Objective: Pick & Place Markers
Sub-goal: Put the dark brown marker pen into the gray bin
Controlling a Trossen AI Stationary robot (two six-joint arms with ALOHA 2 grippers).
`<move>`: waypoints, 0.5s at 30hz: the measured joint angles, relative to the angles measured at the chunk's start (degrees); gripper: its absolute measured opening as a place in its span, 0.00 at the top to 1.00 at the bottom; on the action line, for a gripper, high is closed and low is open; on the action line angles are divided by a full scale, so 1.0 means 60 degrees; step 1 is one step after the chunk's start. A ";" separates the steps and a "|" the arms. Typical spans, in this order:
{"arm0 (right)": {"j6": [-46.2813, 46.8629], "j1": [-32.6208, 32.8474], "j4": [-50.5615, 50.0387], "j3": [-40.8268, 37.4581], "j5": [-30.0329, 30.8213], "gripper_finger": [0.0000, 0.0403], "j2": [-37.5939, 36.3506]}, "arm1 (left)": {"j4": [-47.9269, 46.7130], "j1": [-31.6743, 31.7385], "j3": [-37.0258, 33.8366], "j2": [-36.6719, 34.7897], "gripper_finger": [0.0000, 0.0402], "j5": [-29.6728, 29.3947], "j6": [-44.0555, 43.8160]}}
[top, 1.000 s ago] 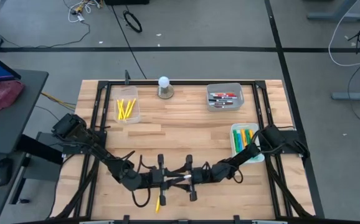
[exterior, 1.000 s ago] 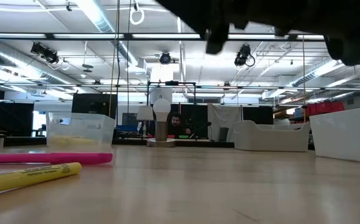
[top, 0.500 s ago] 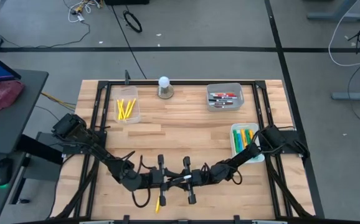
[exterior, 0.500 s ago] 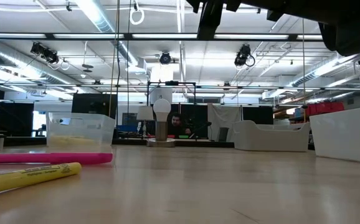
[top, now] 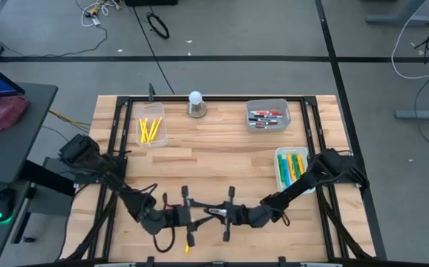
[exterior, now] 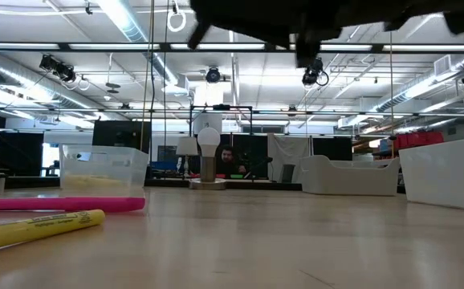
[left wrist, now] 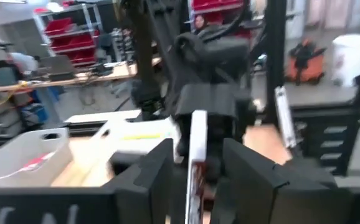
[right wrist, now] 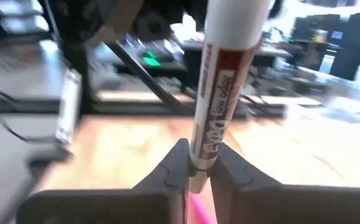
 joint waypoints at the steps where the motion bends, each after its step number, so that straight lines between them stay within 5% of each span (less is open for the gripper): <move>1: -0.0028 0.0070 -0.0471 0.0000 0.0380 0.91 -0.0162 | -0.0303 -0.0099 0.0000 -0.0099 0.62 -0.0322 0.0037; 8: 0.0000 0.0795 -0.4871 0.0000 0.3883 0.91 -0.1966 | -0.2607 -0.1064 0.0001 -0.0474 0.55 -0.3389 -0.0839; 15: -0.0670 0.1239 -0.7048 -0.0004 0.5289 0.91 -0.4070 | -0.5741 -0.1113 0.0003 -0.0400 0.56 -0.3462 -0.4417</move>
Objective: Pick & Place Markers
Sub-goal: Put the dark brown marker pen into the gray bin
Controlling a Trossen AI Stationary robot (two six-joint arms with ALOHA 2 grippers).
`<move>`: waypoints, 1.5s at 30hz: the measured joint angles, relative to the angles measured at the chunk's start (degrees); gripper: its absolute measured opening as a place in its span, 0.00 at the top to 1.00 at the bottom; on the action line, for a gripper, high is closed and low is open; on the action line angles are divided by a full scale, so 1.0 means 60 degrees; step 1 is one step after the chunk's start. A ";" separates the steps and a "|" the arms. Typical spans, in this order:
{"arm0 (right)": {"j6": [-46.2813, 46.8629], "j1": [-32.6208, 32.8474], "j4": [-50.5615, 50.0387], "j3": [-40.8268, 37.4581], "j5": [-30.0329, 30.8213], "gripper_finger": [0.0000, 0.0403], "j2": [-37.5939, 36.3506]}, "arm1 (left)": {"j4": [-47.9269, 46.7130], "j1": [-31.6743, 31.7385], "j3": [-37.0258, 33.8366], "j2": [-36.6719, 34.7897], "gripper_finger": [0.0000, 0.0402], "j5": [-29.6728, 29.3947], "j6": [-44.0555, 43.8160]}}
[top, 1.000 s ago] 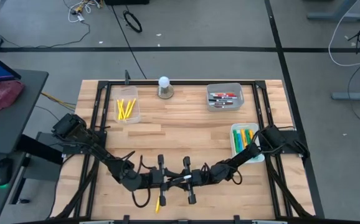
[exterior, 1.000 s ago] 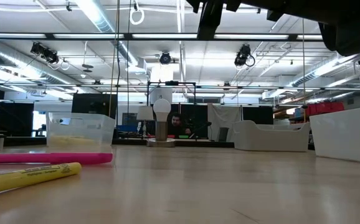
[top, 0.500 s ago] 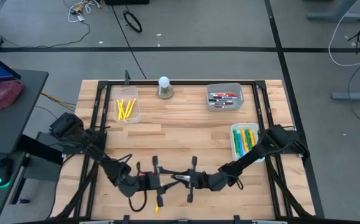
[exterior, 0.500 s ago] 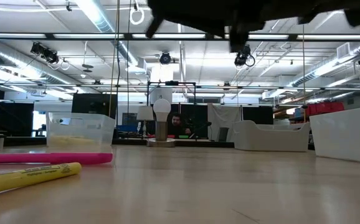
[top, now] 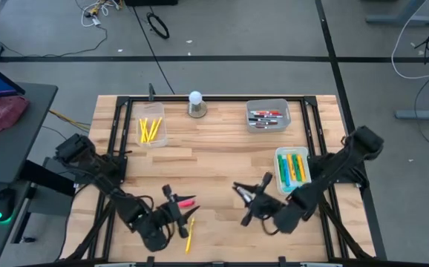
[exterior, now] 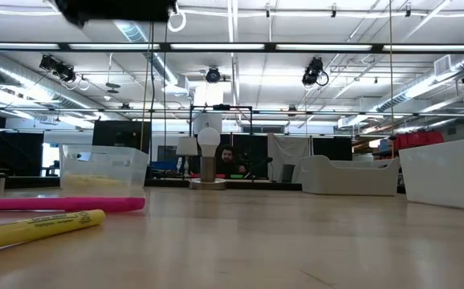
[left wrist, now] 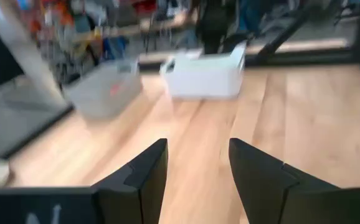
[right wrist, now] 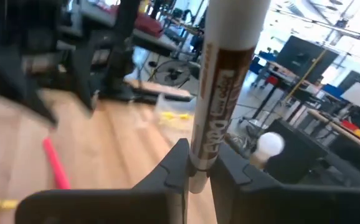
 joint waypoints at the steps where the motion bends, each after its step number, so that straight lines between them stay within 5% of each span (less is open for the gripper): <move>1: -0.0127 -0.0046 -0.0157 -0.0001 -0.0002 0.91 -0.0297 | -0.0524 0.0081 0.0000 -0.0001 0.56 0.0161 -0.0641; 5: -0.0416 -0.0540 -0.0790 -0.0004 -0.0144 0.91 -0.1440 | -0.1961 0.0374 -0.0003 0.0000 0.56 0.0616 -0.2485; 9: 0.0604 -0.1883 -0.2574 -0.0004 -0.2286 0.91 -0.2472 | -0.2385 0.0674 -0.0003 0.0000 0.56 0.1004 -0.3051; 13: 0.1985 -0.4130 -0.5599 -0.0004 -0.4916 0.91 -0.3003 | -0.2375 0.0880 0.0000 -0.0004 0.56 0.1335 -0.3055; 18: 0.1582 -0.7621 -0.9212 -0.0007 -0.6872 0.91 -0.3058 | -0.2371 0.1009 0.0000 -0.0004 0.56 0.1762 -0.3060; 22: 0.0341 -1.0396 -1.0297 -0.0015 -0.7831 0.91 -0.2802 | -0.2374 0.1009 0.0000 -0.0004 0.56 0.1779 -0.3051; 26: -0.1099 -1.2015 -1.0110 -0.0015 -0.8242 0.91 -0.2346 | -0.2383 0.1009 0.0000 -0.0004 0.56 0.1768 -0.3051; 33: -0.2679 -1.2993 -1.0048 -0.0011 -0.8856 0.90 -0.1002 | -0.2393 0.1009 0.0000 -0.0004 0.56 0.1763 -0.3051; 45: -0.2830 -1.3013 -1.0080 -0.0011 -0.8385 0.86 0.0483 | -0.2396 0.1009 0.0000 -0.0004 0.56 0.1786 -0.3048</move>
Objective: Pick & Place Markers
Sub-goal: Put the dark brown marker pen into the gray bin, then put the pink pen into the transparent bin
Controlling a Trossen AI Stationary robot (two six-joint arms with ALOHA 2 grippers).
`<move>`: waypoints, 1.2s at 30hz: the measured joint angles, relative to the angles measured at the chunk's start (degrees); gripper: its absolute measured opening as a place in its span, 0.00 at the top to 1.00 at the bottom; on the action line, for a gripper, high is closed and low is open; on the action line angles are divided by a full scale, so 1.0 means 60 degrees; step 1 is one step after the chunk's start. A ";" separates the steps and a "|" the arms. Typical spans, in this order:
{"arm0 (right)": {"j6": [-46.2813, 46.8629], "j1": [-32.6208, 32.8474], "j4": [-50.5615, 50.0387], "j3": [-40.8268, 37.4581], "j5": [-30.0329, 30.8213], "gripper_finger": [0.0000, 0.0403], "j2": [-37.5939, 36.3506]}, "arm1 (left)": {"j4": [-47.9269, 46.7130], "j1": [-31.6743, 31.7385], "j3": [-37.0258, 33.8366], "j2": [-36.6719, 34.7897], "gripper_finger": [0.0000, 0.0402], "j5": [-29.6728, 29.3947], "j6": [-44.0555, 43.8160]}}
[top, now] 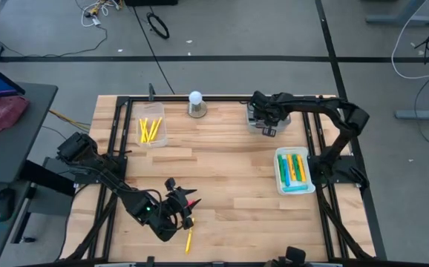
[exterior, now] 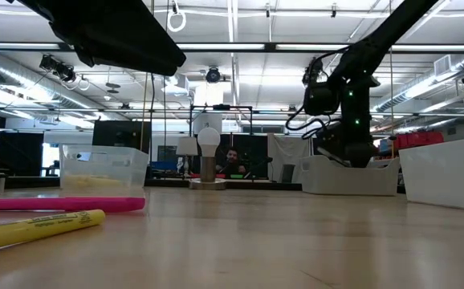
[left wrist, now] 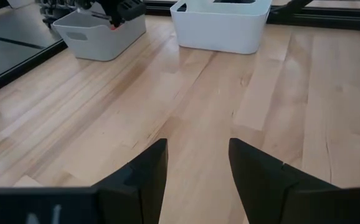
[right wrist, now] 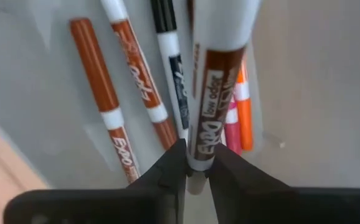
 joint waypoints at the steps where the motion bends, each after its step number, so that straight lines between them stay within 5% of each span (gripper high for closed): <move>1: -0.0004 0.0000 -0.0043 0.0000 0.0068 0.85 0.0031 | 0.0000 0.0000 0.0000 0.0000 0.56 0.0000 0.0000; 17: 0.1046 0.0048 -0.0233 0.0004 0.1711 0.68 -0.0105 | -0.0004 0.0000 0.0000 0.0000 0.56 0.0000 0.0000; 26: 0.1380 0.1093 -0.0062 0.0004 0.1934 0.74 -0.2293 | -0.0054 0.0051 0.0000 0.0000 0.56 0.0000 0.0011; 36: 0.5176 0.3731 0.1185 -0.0085 -0.0553 0.83 -0.4792 | -0.1063 -0.0296 0.0000 0.0000 0.56 0.0405 -0.0071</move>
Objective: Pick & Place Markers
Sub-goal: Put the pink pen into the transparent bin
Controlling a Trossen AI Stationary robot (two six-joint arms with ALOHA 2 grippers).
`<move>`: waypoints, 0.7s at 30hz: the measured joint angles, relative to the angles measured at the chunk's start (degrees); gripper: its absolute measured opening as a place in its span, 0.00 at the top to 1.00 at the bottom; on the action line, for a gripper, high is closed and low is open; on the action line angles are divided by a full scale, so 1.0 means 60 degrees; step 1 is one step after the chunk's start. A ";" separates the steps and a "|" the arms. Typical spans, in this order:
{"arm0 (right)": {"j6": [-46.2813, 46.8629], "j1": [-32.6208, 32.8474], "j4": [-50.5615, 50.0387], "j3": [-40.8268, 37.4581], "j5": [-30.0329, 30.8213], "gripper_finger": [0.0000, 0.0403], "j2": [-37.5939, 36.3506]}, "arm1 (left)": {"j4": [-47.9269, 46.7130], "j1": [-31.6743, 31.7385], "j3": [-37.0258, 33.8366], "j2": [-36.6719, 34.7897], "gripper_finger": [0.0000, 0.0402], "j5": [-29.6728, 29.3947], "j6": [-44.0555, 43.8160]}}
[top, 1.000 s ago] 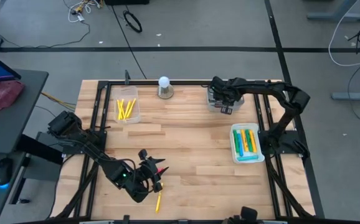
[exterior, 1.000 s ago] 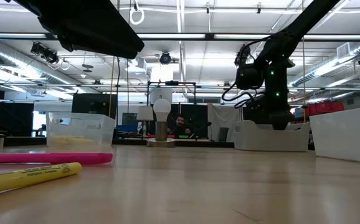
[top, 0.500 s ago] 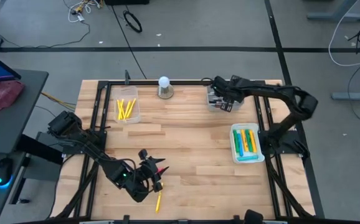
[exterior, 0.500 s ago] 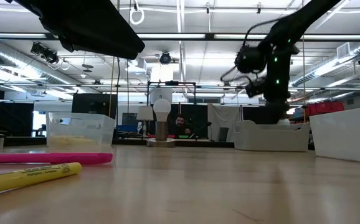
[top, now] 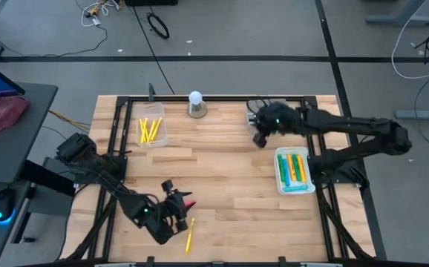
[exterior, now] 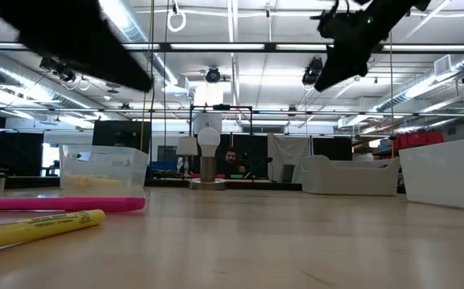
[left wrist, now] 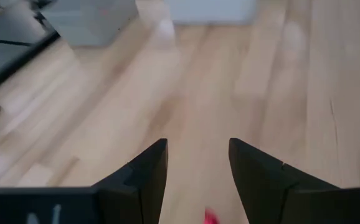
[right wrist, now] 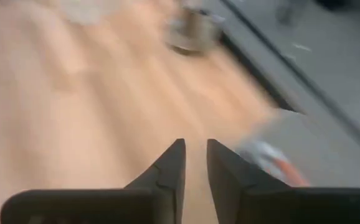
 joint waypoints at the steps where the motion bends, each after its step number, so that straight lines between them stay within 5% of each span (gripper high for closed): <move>1: 0.0287 0.0353 0.0375 -0.0128 -0.0326 0.84 -0.0104 | -0.0326 -0.0115 0.0000 0.0000 0.56 0.0147 -0.0146; 6: 0.0912 0.2455 0.3284 -0.1275 -0.0822 0.86 -0.0060 | -0.2059 -0.1105 -0.0012 0.0000 0.56 0.0524 -0.1635; 12: 0.1062 0.4899 1.0285 -0.3632 -0.0818 0.88 0.0783 | -0.1904 -0.2380 -0.0875 -0.0004 0.56 0.0408 -0.2756; 16: 0.0814 0.6169 1.3938 -0.4578 -0.0763 0.88 0.2089 | -0.0752 -0.2574 -0.1996 -0.0007 0.56 0.0531 -0.3318; 21: 0.0827 0.7180 1.5601 -0.4414 0.0168 0.88 0.3979 | 0.1809 -0.2239 -0.3449 -0.0007 0.56 0.0655 -0.3078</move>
